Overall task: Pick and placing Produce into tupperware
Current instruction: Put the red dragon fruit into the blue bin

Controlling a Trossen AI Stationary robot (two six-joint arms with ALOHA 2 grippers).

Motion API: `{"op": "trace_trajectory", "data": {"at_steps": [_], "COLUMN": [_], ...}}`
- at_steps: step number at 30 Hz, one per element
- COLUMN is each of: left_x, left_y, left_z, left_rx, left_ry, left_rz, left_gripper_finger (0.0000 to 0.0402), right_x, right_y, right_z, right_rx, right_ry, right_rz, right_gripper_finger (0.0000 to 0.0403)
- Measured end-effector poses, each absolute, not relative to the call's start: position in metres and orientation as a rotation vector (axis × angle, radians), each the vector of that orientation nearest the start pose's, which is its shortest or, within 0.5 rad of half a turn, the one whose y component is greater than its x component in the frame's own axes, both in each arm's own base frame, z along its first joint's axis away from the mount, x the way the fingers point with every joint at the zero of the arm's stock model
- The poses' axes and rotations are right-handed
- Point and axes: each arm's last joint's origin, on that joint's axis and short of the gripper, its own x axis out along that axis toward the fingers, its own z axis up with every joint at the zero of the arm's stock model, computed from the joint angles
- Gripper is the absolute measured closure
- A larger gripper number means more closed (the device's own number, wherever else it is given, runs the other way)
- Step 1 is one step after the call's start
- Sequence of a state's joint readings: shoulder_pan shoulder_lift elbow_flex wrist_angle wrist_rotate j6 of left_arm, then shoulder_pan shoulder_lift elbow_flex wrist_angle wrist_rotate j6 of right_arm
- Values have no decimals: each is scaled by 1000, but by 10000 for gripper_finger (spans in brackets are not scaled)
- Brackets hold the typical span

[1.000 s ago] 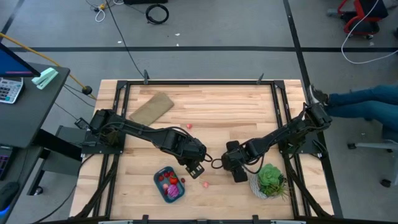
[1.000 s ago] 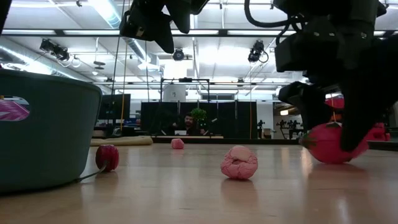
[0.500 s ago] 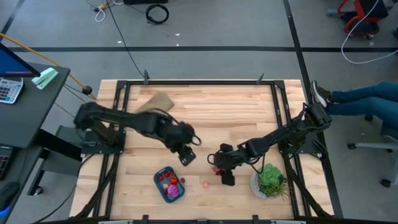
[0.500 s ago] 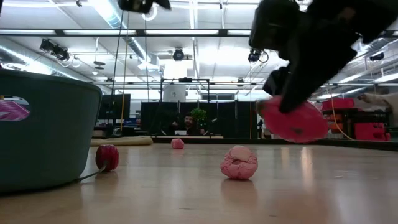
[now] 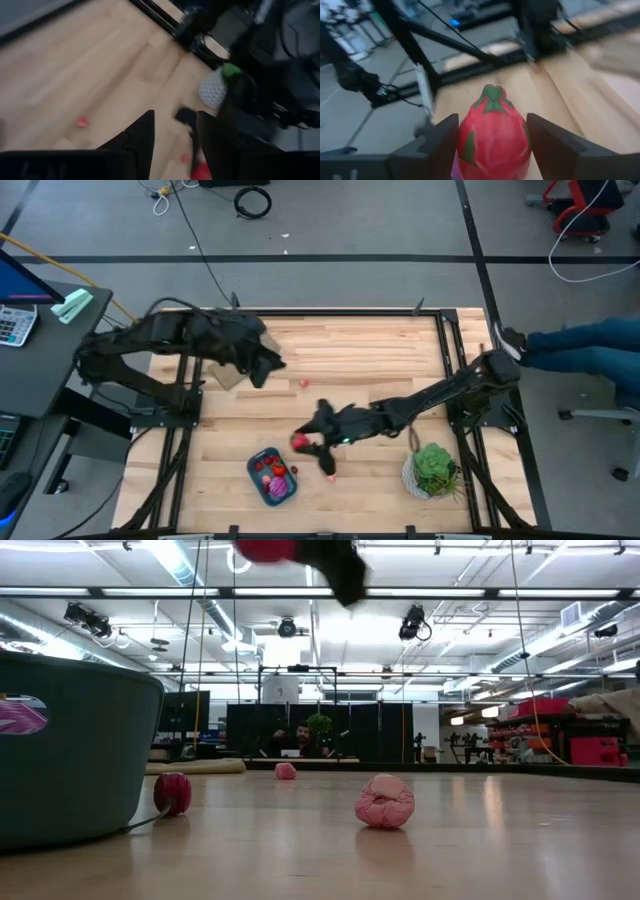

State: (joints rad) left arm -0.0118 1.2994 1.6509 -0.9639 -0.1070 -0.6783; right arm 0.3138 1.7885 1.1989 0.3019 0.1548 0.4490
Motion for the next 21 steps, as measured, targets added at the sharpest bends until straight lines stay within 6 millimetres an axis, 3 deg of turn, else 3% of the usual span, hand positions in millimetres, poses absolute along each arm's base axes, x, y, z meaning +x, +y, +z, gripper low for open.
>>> {"op": "trace_trajectory", "data": {"at_steps": [3,9,13,21], "left_x": [227,214,210,205], "left_y": [8,18,18,17], "left_z": [450,453,448,441], "left_rx": [-596,-573,-568,-546], "left_ry": [509,514,571,668], "left_rz": [316,353,374,395], "left_gripper_finger": [254,264,270,276], "right_x": [424,488,507,514], "right_y": [137,159,166,174], "right_z": [252,228,214,173], "right_rx": [330,272,242,252], "right_ry": [301,435,563,716], "right_rz": [140,139,120,85], "right_gripper_finger": [171,171,173,172]}}
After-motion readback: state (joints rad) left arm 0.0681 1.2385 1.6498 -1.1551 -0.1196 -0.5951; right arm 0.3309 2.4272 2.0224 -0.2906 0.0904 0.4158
